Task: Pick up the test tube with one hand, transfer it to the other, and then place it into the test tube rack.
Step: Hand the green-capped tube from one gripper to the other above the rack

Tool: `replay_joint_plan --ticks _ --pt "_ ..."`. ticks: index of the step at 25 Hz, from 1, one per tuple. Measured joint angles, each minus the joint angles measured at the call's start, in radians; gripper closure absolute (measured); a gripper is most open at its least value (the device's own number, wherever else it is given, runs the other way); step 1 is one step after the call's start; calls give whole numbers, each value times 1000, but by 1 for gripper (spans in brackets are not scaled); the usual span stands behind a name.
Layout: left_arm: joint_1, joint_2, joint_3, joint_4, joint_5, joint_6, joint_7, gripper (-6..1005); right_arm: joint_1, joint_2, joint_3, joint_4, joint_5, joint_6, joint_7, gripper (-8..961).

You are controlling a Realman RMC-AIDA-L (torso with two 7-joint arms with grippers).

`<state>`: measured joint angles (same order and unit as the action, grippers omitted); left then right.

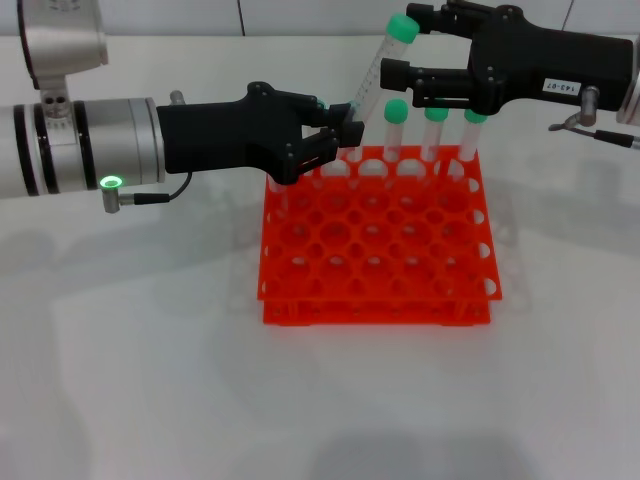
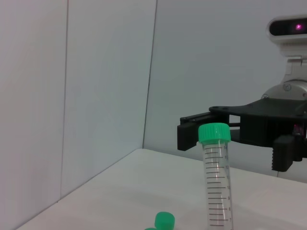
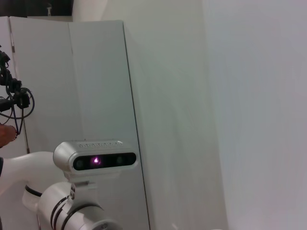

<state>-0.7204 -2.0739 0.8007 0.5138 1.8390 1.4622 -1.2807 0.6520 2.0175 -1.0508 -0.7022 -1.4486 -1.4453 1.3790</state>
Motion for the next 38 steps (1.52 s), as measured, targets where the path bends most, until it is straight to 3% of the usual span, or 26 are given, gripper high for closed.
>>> replay_joint_plan --ticks 30,38 --pt "-1 1 0 11 -8 9 4 818 12 -3 2 5 13 5 2 237" --pt "-3 4 0 11 -8 11 4 817 13 -4 9 4 14 6 2 310"
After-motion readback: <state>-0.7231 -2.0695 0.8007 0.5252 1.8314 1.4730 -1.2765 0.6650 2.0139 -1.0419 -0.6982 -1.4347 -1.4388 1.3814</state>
